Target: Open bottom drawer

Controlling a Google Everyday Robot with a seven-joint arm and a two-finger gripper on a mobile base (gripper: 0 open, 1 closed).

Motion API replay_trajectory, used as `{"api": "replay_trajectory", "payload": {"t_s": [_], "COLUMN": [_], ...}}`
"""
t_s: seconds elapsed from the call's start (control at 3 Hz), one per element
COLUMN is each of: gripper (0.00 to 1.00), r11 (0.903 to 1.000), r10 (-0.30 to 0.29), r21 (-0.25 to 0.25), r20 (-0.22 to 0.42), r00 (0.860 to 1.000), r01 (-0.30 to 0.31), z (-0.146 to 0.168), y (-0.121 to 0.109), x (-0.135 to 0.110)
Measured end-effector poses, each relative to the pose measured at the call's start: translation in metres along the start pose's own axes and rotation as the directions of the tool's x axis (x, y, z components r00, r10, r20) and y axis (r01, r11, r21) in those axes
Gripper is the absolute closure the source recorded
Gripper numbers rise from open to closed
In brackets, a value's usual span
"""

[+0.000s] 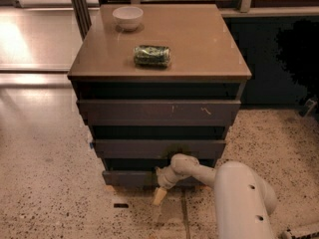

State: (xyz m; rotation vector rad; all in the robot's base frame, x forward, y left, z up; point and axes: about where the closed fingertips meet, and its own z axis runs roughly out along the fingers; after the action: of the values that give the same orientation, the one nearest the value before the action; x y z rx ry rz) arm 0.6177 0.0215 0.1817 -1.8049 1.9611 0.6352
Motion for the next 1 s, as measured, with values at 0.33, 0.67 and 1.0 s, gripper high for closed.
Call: {"api": "replay_trajectory", "payload": {"t_s": [0.33, 0.67, 1.0], "gripper": [0.00, 0.00, 0.00], "r11": [0.9995, 0.9989, 0.9989], "r10": [0.019, 0.022, 0.022], "r21": [-0.027, -0.042, -0.042], "r20": [0.056, 0.060, 0.060], "r00": [0.998, 0.998, 0.998], "r01": [-0.018, -0.020, -0.020], "z": [-0.0010, 0.0049, 0.0049], "y": [0.0347, 0.0379, 0.0379], "x": [0.0071, 0.0079, 0.0079]}}
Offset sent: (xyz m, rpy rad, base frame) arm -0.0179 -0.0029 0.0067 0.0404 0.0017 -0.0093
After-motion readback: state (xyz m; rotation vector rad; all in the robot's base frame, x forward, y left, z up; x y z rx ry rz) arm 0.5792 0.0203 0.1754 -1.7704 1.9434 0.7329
